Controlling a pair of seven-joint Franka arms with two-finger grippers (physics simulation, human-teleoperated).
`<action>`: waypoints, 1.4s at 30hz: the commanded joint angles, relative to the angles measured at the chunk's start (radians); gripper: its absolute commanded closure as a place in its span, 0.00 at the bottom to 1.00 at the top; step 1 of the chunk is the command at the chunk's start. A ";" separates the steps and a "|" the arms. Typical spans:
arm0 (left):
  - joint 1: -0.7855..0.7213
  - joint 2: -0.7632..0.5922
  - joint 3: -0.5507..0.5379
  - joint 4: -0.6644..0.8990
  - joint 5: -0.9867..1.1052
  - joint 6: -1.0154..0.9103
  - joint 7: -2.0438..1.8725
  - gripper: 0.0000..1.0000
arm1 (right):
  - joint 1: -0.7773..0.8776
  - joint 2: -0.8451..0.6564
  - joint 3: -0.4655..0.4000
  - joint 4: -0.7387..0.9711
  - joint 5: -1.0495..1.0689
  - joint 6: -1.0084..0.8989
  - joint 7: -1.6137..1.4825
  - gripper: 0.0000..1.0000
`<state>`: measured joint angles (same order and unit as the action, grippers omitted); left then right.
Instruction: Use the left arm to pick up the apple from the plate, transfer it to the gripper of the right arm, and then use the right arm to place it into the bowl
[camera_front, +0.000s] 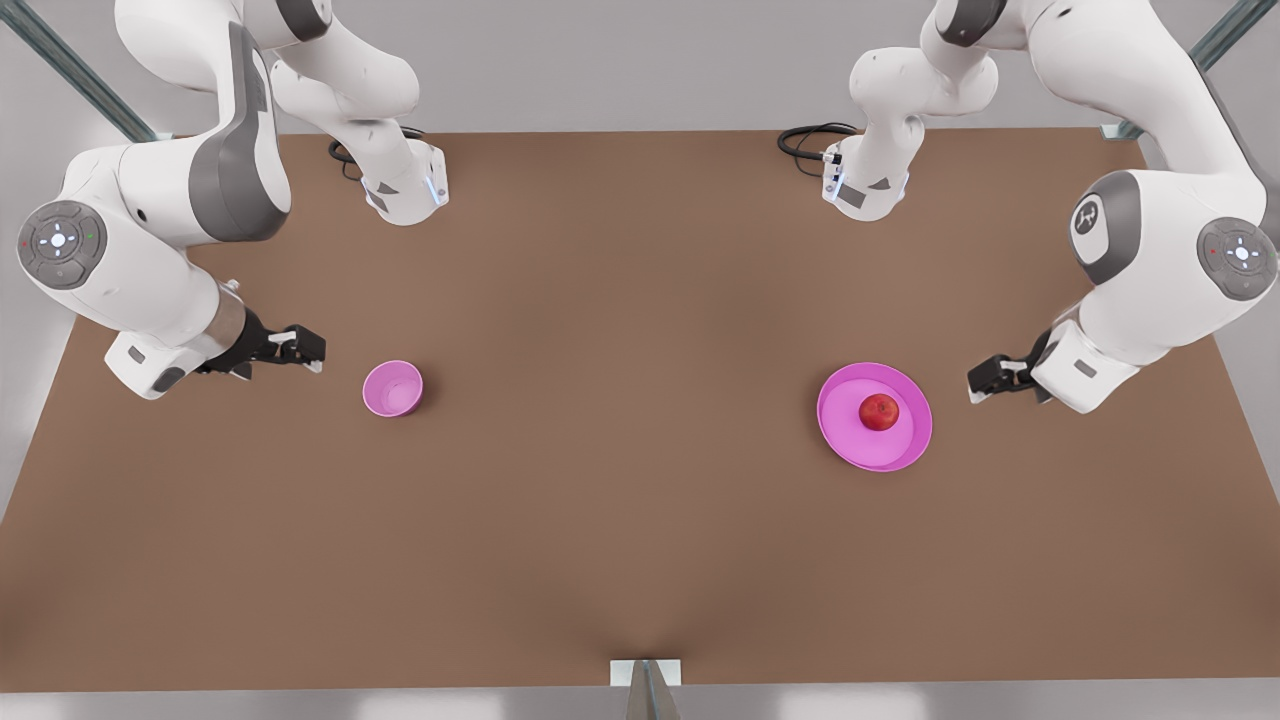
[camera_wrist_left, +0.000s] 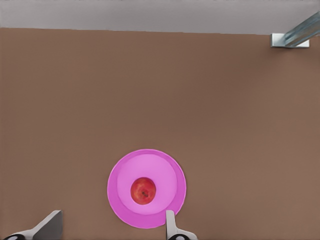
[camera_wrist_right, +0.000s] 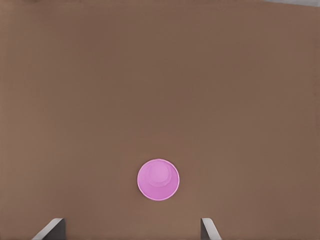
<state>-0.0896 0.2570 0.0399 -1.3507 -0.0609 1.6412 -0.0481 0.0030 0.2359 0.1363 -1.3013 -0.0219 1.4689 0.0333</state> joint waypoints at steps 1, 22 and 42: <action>-0.002 -0.001 0.000 -0.001 0.003 0.029 0.033 0.00 | 0.000 -0.001 0.000 0.000 0.000 0.010 0.014 0.00; -0.045 0.157 0.003 -0.570 -0.040 0.500 -0.128 0.00 | 0.000 -0.001 0.000 0.000 0.002 0.008 0.005 0.00; -0.030 0.266 0.001 -0.642 -0.039 0.634 -0.110 0.00 | 0.003 -0.001 0.002 0.000 0.002 0.007 0.005 0.00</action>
<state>-0.1197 0.5232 0.0414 -1.9938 -0.1016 2.2550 -0.1526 0.0051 0.2359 0.1370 -1.3030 -0.0203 1.4769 0.0376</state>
